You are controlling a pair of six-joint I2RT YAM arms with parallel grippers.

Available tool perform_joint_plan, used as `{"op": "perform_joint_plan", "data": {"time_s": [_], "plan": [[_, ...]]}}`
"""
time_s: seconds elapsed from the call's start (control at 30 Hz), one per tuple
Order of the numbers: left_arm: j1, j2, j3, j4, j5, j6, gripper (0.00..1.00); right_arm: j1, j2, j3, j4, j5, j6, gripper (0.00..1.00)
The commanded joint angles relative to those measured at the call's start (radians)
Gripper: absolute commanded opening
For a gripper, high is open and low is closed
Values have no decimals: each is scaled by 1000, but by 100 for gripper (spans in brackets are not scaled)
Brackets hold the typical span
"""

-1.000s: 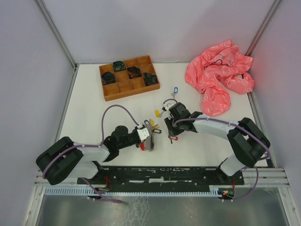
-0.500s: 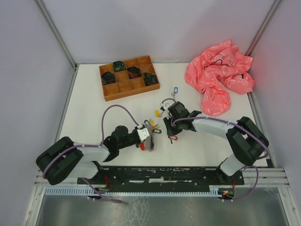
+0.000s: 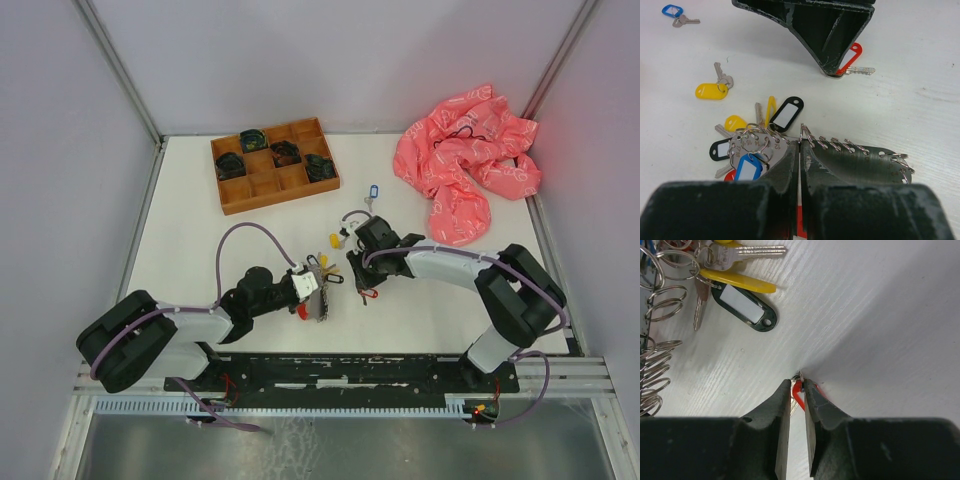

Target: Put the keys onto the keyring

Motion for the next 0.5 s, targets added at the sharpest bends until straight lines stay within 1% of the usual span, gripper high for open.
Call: {"op": "perform_joint_plan", "data": {"time_s": [0.0,0.23,0.47], "plan": [[7,-8,34,32,3,-11,3,-3,19,45,8,-6,0,24],[7,-2,38,32,7,-12,3,-2,18,58,-9,-4,-1,22],[7,-2,38,29,8,-10,3,-3,21,71,-39,9,-7,17]]}}
